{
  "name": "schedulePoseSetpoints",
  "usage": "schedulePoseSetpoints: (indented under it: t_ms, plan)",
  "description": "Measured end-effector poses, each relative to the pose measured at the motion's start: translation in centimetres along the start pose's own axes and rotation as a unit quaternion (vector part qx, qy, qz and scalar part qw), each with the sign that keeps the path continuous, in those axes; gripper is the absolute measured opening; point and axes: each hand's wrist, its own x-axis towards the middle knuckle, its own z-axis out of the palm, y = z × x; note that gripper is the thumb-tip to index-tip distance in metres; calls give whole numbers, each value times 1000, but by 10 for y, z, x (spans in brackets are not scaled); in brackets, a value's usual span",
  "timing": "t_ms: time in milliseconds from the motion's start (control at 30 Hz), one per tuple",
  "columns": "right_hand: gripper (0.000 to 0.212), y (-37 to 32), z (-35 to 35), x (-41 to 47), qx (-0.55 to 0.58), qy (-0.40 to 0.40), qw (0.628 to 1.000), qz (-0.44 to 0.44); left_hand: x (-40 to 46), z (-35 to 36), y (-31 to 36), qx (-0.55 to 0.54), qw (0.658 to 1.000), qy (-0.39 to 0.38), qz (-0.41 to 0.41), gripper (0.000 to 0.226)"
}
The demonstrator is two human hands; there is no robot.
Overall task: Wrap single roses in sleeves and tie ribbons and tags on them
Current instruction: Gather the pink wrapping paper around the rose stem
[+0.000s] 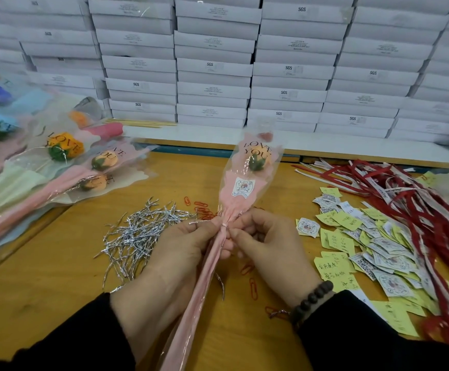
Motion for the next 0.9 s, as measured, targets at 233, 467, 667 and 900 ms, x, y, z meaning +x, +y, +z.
schedulePoseSetpoints:
  t_ms: [233,467,667,900]
  plan:
    - [14,2,-3,3,85,-52,987,123,-1,2,0,8,1000,-3,-4,35]
    - [14,2,-6,4,189,-61,971,130,-1,3,3,6,999,-30,-14,25]
    - [21,1,-6,3,165,-58,982,69,0,4,3,-4,999,-27,-27,17]
    - [23,2,-4,2,133,-53,989,41,0,3,4,-47,999,5,-21,17]
